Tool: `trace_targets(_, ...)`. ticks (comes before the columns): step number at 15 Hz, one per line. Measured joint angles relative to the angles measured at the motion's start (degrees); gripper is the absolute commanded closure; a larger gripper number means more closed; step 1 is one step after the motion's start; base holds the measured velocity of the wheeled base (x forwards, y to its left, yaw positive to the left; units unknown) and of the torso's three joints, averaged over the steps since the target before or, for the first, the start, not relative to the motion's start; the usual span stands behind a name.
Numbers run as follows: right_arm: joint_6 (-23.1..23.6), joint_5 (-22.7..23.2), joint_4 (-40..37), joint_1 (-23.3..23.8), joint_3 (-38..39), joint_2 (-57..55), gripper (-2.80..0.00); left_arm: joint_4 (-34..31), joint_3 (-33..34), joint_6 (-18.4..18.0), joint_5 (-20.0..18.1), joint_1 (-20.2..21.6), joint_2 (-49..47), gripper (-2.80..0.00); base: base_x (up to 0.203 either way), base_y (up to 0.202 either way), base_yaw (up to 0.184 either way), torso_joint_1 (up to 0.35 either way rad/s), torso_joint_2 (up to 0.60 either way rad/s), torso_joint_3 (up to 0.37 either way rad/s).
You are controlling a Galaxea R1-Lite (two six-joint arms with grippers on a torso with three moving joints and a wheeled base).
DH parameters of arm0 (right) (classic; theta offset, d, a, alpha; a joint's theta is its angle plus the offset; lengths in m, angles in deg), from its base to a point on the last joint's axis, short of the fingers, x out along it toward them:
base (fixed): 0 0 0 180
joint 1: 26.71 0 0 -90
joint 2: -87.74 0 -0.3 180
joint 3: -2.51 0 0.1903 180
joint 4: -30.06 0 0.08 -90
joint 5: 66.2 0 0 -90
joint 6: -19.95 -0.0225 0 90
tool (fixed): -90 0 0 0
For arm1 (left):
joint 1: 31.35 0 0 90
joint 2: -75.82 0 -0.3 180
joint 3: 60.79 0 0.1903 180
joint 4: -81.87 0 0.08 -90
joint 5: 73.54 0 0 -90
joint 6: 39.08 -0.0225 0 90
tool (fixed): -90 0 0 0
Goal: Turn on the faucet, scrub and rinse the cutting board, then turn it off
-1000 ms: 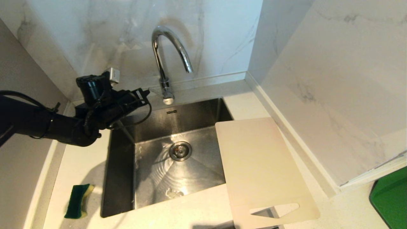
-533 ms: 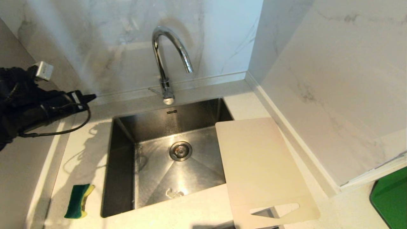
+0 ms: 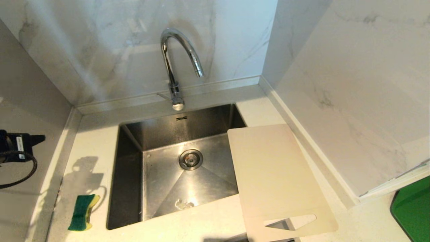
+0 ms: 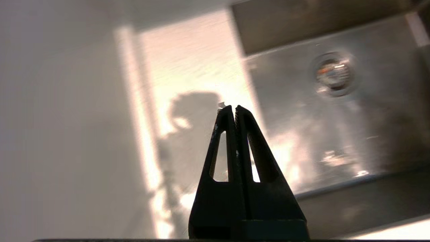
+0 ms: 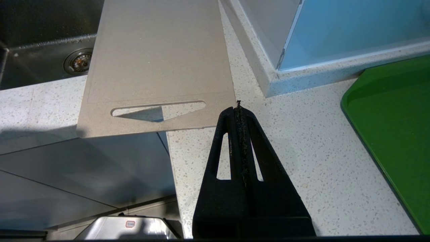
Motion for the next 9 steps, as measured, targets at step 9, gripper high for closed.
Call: trace_targets(9, 0.0, 0.0, 0.0, 0.0, 0.0, 0.0, 0.00, -2.0, 22.6, -5.5, 8.3, -0.5, 32.1, 0.00, 0.000, 0.000, 0.000, 0.000, 0.00, 0.000)
